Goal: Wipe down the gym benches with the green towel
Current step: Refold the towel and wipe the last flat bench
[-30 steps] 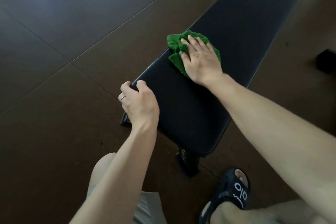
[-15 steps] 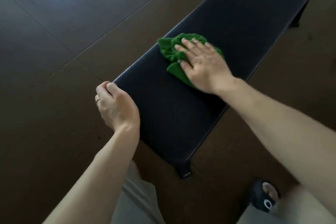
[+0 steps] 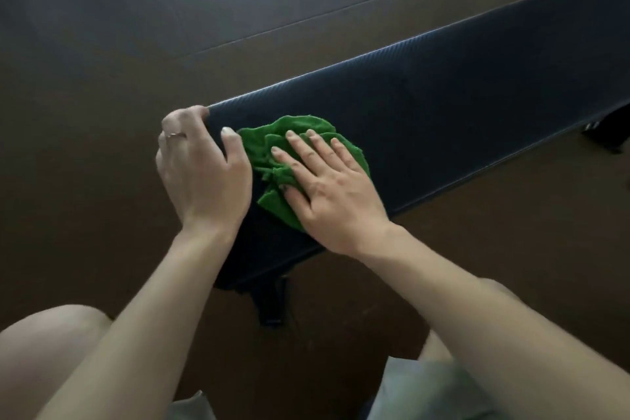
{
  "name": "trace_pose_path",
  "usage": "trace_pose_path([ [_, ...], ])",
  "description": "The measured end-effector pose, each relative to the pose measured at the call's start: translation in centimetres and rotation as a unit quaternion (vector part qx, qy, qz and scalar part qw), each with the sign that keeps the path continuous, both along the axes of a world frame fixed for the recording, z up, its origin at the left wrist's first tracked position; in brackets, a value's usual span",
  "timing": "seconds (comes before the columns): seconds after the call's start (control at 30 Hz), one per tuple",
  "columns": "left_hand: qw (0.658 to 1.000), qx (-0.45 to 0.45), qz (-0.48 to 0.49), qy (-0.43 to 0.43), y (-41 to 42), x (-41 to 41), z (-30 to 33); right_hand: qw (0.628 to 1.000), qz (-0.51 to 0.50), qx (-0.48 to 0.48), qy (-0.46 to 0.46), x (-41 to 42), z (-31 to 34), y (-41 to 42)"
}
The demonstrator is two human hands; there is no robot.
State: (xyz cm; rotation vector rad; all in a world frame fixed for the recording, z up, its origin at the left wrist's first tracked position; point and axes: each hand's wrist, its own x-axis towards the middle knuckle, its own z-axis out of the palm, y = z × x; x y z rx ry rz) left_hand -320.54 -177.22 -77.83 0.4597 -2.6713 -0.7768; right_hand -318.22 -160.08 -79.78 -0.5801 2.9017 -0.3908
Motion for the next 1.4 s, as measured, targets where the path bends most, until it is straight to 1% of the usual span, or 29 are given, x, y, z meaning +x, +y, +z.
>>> trace_pose_path([
  [0.07,0.997,-0.051,-0.047,0.03,3.6,3.1,0.6,0.999,-0.024,0.014,0.017,-1.6,-0.2,4.8],
  [0.13,0.988,-0.104,-0.109,0.024,6.7,5.2,-0.1,0.997,-0.065,0.033,0.018,-4.4,-0.4,9.1],
  [0.2,0.978,-0.143,-0.151,0.009,8.3,6.4,-1.5,0.993,-0.109,0.045,0.01,-6.8,-0.3,12.2],
  [0.27,0.969,-0.186,-0.164,0.006,8.5,6.8,-2.7,0.988,-0.149,0.046,0.004,-8.4,-0.2,13.9],
  [0.33,0.963,-0.216,-0.161,0.005,8.7,6.9,-3.3,0.984,-0.175,0.04,0.007,-8.6,-0.3,13.7],
  [0.4,0.962,-0.218,-0.162,0.003,9.1,6.7,-3.5,0.983,-0.18,0.038,0.015,-7.2,-0.1,11.7],
  [0.43,0.962,-0.219,-0.164,0.0,9.2,6.7,-3.5,0.985,-0.166,0.033,0.023,-5.9,-0.2,10.4],
  [0.53,0.959,-0.226,-0.169,-0.003,9.3,6.6,-3.4,0.996,-0.082,0.011,0.037,-1.5,-0.6,7.2],
  [0.6,0.957,-0.234,-0.173,-0.007,9.3,6.7,-3.3,0.998,-0.051,-0.008,0.025,-0.5,-0.6,7.0],
  [0.67,0.955,-0.236,-0.18,-0.012,9.3,6.6,-3.2,0.999,-0.035,-0.008,0.022,-1.1,-0.5,8.6],
  [0.73,0.955,-0.232,-0.182,-0.019,9.3,6.4,-3.3,0.997,-0.063,0.009,0.031,-2.4,-0.6,11.4],
  [0.8,0.956,-0.231,-0.182,-0.02,9.3,6.4,-3.4,0.989,-0.143,0.03,0.035,-4.1,-0.6,15.2],
  [0.87,0.954,-0.231,-0.19,-0.014,9.4,6.4,-3.4,0.975,-0.216,0.048,0.018,-5.2,-0.6,17.9],
  [0.93,0.952,-0.23,-0.202,-0.001,9.3,6.4,-3.5,0.962,-0.267,0.051,0.013,-5.5,-0.5,18.0],
  [1.0,0.95,-0.232,-0.211,0.006,9.3,6.4,-3.5,0.951,-0.303,0.05,0.023,-5.0,-0.5,15.8],
  [1.07,0.948,-0.233,-0.214,0.01,9.2,6.3,-3.6,0.951,-0.304,0.041,0.031,-3.6,-0.3,12.5],
  [1.2,0.949,-0.22,-0.227,0.011,8.9,6.4,-3.9,0.967,-0.251,0.018,0.044,0.1,-0.8,5.8],
  [1.27,0.95,-0.207,-0.234,0.007,8.8,6.4,-3.9,0.969,-0.244,0.016,0.044,0.9,-1.2,4.6],
  [1.4,0.95,-0.195,-0.242,0.007,8.9,6.2,-3.7,0.973,-0.226,0.008,0.048,0.6,-1.2,5.9],
])
